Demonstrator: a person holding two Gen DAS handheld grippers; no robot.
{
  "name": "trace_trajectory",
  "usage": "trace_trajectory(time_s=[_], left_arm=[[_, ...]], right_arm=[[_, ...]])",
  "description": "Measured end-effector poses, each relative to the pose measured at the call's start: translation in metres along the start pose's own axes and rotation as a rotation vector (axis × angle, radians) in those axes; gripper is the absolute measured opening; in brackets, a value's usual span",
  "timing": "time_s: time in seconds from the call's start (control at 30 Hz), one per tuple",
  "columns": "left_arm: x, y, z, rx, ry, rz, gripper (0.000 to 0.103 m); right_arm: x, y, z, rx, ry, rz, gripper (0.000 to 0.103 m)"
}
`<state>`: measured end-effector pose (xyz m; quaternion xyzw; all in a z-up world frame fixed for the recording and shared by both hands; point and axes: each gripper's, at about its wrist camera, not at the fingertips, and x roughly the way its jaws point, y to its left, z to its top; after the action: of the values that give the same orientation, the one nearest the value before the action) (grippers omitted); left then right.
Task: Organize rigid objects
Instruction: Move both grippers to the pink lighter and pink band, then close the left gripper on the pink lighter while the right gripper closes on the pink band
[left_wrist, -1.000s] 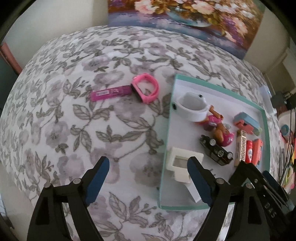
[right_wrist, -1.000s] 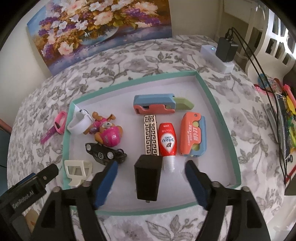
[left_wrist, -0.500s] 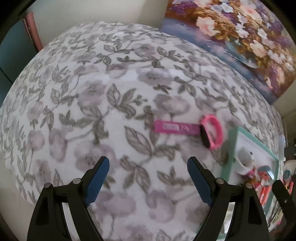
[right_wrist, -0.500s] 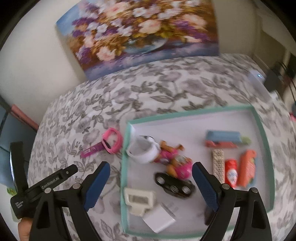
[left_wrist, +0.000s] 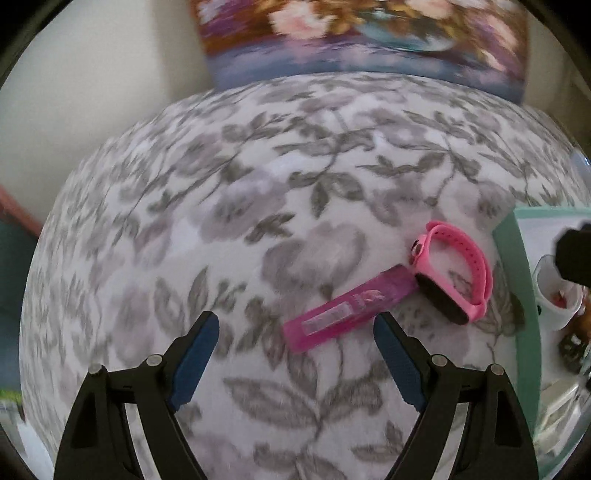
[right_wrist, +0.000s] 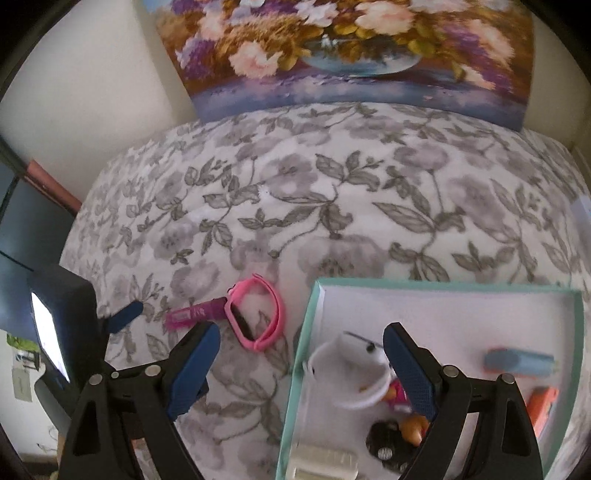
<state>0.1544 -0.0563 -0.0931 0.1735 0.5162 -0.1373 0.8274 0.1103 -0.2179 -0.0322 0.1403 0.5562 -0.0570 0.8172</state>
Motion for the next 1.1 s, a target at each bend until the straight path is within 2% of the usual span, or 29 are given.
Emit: trace_trajectory(time_s=[0.07, 0.13, 0.17, 0.3, 0.4, 0.5, 0.6, 0.67, 0.83, 1.1], left_arm=[[0.004, -0.006, 0.004, 0.054, -0.016, -0.009, 0.08], [0.003, -0.008, 0.007, 0.073, -0.035, -0.04, 0.071], [0.004, -0.009, 0.009, 0.074, -0.035, -0.063, 0.062], [0.005, -0.003, 0.012, 0.036, -0.032, -0.143, 0.03], [0.007, 0.01, 0.012, -0.018, -0.029, -0.161, 0.021], [0.009, 0.03, 0.007, -0.091, -0.018, -0.165, 0.02], [0.01, 0.049, 0.0, -0.163, -0.002, -0.179, 0.02], [0.012, 0.057, -0.002, -0.19, 0.007, -0.177, 0.02], [0.013, 0.054, -0.002, -0.167, 0.01, -0.149, 0.02], [0.01, 0.045, -0.003, -0.129, 0.005, -0.093, 0.02]], right_arm=[[0.007, 0.0, 0.004, -0.009, 0.012, -0.004, 0.092], [0.014, 0.002, 0.008, -0.019, 0.022, -0.011, 0.092], [0.017, 0.004, 0.009, -0.027, 0.025, -0.015, 0.092], [0.025, 0.017, 0.015, -0.076, 0.032, -0.018, 0.087], [0.031, 0.031, 0.017, -0.127, 0.044, -0.009, 0.081], [0.039, 0.044, 0.016, -0.17, 0.057, -0.017, 0.077], [0.045, 0.057, 0.014, -0.221, 0.062, -0.032, 0.069], [0.048, 0.064, 0.013, -0.24, 0.06, -0.039, 0.068], [0.063, 0.073, 0.008, -0.285, 0.102, -0.072, 0.065], [0.071, 0.074, 0.002, -0.297, 0.103, -0.142, 0.064]])
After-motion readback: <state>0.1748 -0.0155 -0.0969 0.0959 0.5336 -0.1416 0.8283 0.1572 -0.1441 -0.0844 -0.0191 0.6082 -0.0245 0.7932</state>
